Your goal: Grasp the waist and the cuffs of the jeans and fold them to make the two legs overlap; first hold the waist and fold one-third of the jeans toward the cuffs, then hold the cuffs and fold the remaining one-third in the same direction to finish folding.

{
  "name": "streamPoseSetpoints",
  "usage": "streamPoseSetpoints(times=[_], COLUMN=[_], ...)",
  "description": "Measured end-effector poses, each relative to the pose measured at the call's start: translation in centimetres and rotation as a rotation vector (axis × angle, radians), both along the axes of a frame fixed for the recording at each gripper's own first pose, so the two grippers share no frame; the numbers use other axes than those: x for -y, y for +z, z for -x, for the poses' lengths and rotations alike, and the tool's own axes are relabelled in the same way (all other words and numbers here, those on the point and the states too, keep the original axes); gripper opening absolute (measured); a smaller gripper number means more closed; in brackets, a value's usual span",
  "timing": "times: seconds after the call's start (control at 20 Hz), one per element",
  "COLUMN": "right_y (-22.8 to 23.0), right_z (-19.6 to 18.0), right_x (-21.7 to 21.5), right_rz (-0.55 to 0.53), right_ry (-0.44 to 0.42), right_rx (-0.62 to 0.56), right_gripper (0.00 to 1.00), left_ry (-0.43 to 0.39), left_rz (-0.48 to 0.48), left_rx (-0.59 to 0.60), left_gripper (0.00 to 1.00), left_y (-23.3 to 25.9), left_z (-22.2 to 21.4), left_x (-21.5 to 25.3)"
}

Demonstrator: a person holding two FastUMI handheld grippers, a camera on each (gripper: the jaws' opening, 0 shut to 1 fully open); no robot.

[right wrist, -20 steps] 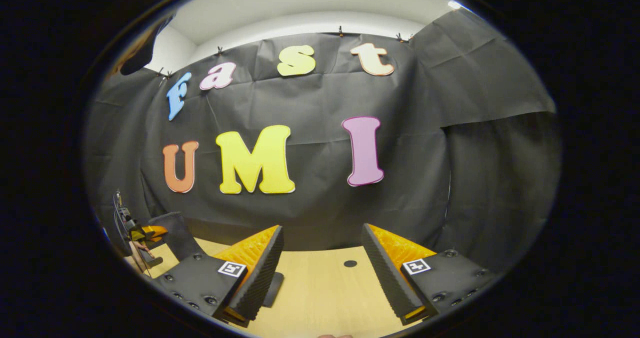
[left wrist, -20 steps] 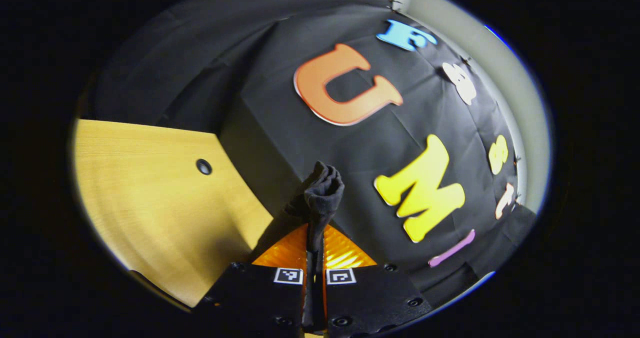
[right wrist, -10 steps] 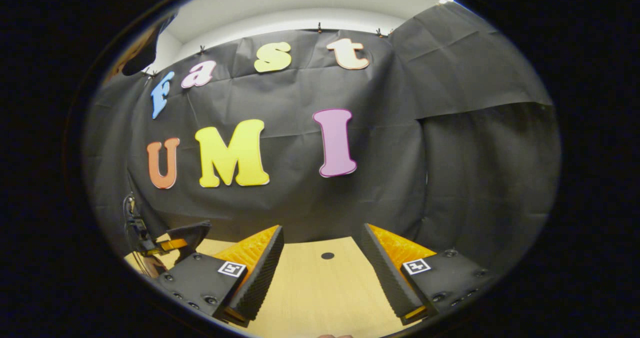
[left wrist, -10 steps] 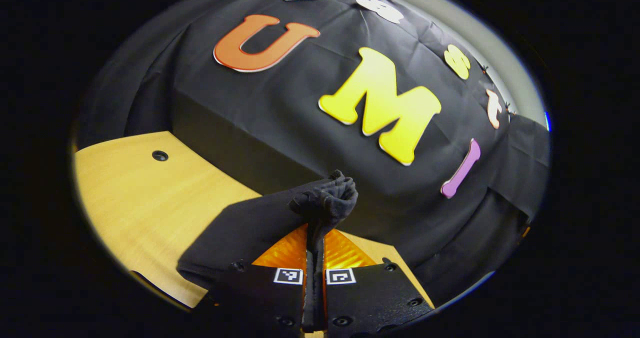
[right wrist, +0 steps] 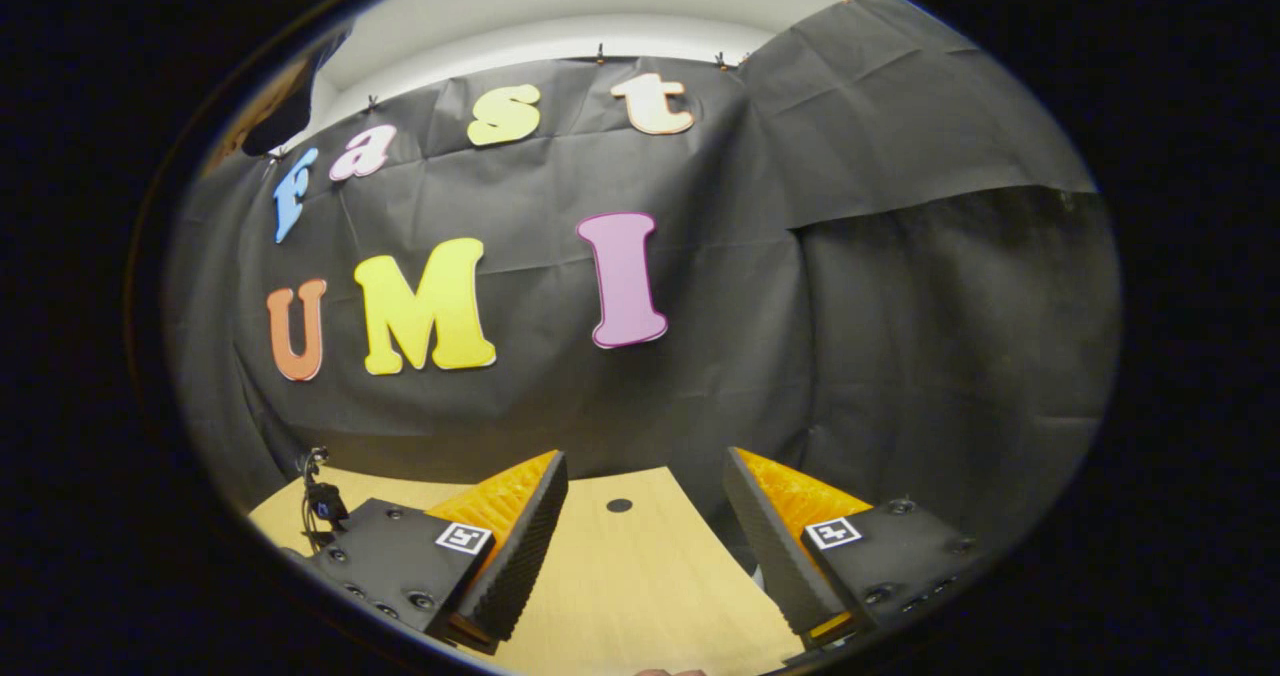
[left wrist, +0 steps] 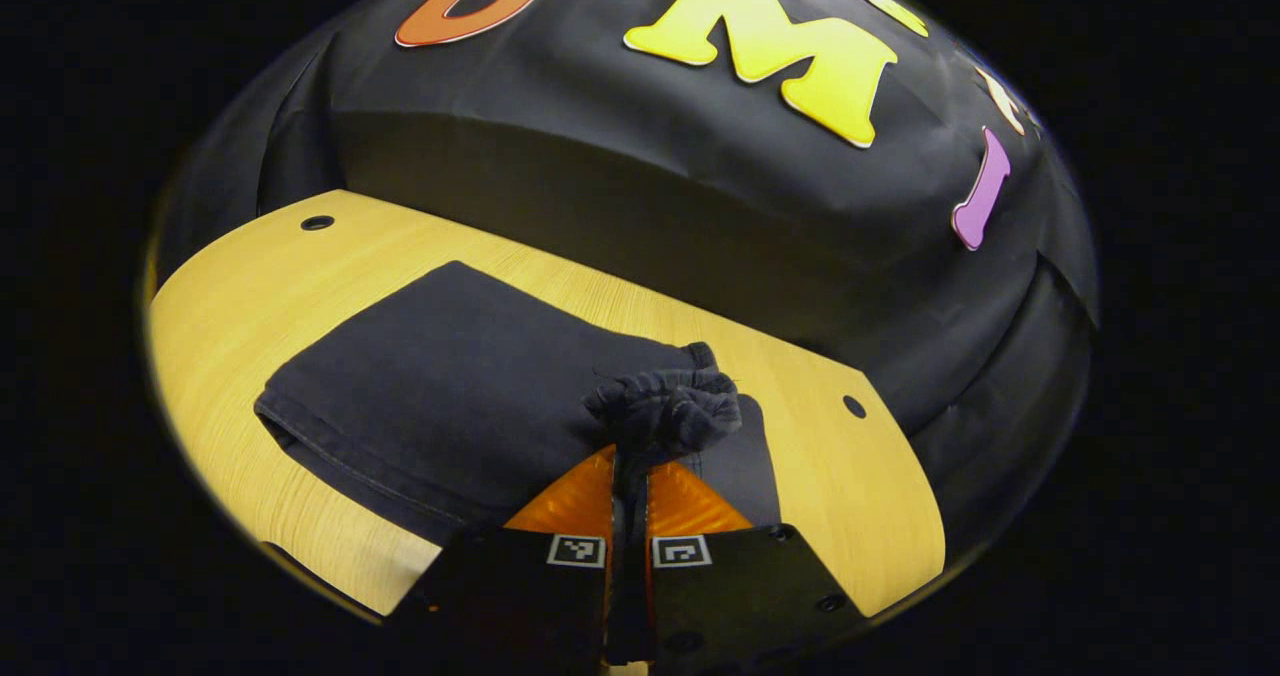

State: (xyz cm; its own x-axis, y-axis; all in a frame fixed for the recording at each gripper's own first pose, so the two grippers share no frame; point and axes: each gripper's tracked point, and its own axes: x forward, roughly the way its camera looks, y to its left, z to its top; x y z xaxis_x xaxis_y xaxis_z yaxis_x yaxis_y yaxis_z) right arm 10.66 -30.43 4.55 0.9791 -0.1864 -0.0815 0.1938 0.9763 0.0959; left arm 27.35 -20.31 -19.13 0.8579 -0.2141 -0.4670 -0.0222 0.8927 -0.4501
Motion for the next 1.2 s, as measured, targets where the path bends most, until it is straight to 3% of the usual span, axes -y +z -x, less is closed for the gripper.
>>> streamPoseSetpoints(times=[0.2, 0.3, 0.35, 0.4, 0.5, 0.55, 0.65, 0.7, 0.8, 0.9, 1.05, 1.2], right_y=[-0.1, -0.2, -0.3, -0.4, -0.9, -1.0, -1.3, -1.5, -2.3, -2.7, -3.7, -4.3], right_z=[0.0, -0.2, -0.3, -0.5, -0.9, -1.3, -1.7, -2.1, -2.8, -3.6, -4.3, -4.1], right_x=[0.2, -0.1, -0.4, -0.9, -2.0, -2.5, -3.6, -4.5, -6.2, -8.3, -13.4, -18.0], right_rz=[-0.015, -0.019, -0.026, -0.034, -0.039, -0.038, -0.041, -0.044, -0.038, -0.044, -0.085, -0.055], right_ry=[-0.009, -0.009, -0.007, -0.001, 0.016, 0.024, 0.043, 0.057, 0.071, 0.078, 0.121, 0.156], right_rx=[0.005, 0.002, -0.002, -0.005, -0.017, -0.024, -0.03, -0.027, -0.007, 0.048, 0.09, 0.093], right_gripper=[1.0, 0.99, 1.0, 0.97, 0.92, 0.97, 0.98, 0.92, 0.98, 0.98, 0.98, 0.98], left_ry=[-0.037, -0.074, -0.086, -0.104, -0.122, -0.126, -0.123, -0.12, -0.108, -0.085, -0.014, 0.04], left_rz=[-0.063, -0.07, -0.079, -0.08, -0.084, -0.071, -0.04, -0.035, -0.036, -0.044, -0.104, -0.172], left_rx=[-0.011, 0.0, 0.004, 0.009, 0.017, 0.02, 0.043, 0.062, 0.105, 0.167, 0.252, 0.329], left_gripper=[0.08, 0.18, 0.29, 0.47, 0.64, 0.83, 0.96, 1.0, 0.99, 1.0, 0.99, 0.99], left_y=[-1.3, -1.0, -0.9, -0.6, 0.1, 0.5, 1.8, 2.7, 4.7, 7.0, 10.9, 15.0], left_z=[0.4, 0.6, 0.6, 0.7, 1.3, 1.5, 2.4, 2.7, 3.8, 4.4, 6.2, 9.3], left_x=[0.7, 1.4, 1.6, 2.2, 2.7, 2.7, 2.2, 1.6, -0.3, -2.8, -8.4, -13.3])
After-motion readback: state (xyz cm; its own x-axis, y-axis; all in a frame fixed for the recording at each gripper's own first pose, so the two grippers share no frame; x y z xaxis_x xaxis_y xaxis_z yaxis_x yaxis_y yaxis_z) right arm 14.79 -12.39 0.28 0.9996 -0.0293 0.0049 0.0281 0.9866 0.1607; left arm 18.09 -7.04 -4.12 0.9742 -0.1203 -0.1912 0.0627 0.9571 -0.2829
